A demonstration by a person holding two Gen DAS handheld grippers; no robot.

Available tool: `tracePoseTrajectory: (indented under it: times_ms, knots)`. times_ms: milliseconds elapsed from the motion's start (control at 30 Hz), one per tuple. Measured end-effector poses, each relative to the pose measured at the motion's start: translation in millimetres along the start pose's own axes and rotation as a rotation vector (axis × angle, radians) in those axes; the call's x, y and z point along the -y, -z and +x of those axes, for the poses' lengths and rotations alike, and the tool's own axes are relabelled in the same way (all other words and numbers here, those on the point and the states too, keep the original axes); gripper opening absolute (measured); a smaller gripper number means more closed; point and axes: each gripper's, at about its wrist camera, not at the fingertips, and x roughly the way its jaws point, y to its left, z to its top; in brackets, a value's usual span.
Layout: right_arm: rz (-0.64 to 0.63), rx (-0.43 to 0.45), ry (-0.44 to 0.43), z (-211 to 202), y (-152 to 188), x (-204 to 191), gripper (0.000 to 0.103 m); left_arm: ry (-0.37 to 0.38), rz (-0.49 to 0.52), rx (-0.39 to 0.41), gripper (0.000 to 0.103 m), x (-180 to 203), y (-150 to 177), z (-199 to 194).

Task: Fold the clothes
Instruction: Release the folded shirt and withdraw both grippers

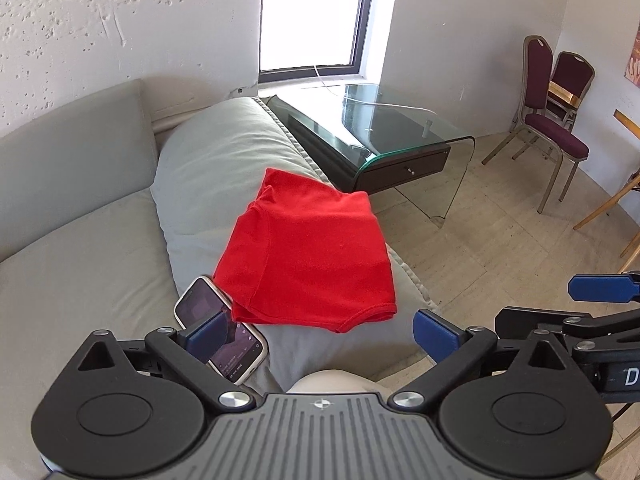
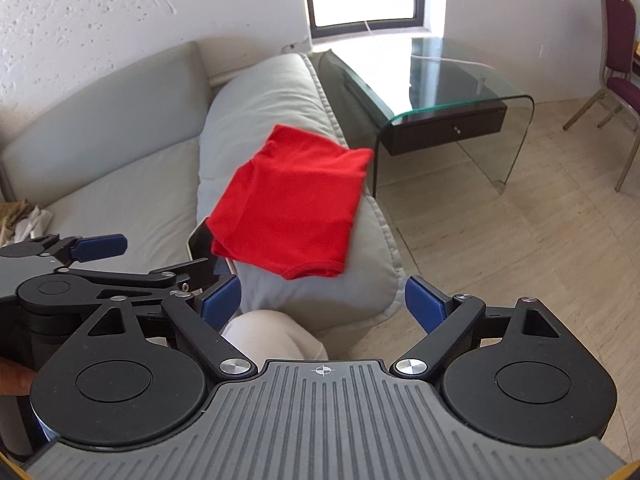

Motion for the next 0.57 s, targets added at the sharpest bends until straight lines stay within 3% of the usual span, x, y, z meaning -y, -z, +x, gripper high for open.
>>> tracePoseTrajectory:
  times_ms: [567]
  knots:
    - [0.02,0.01,0.014,-12.8,6.0,4.6,0.091,-0.011,0.008,0.012,0.101,4.4,2.8,-2.1]
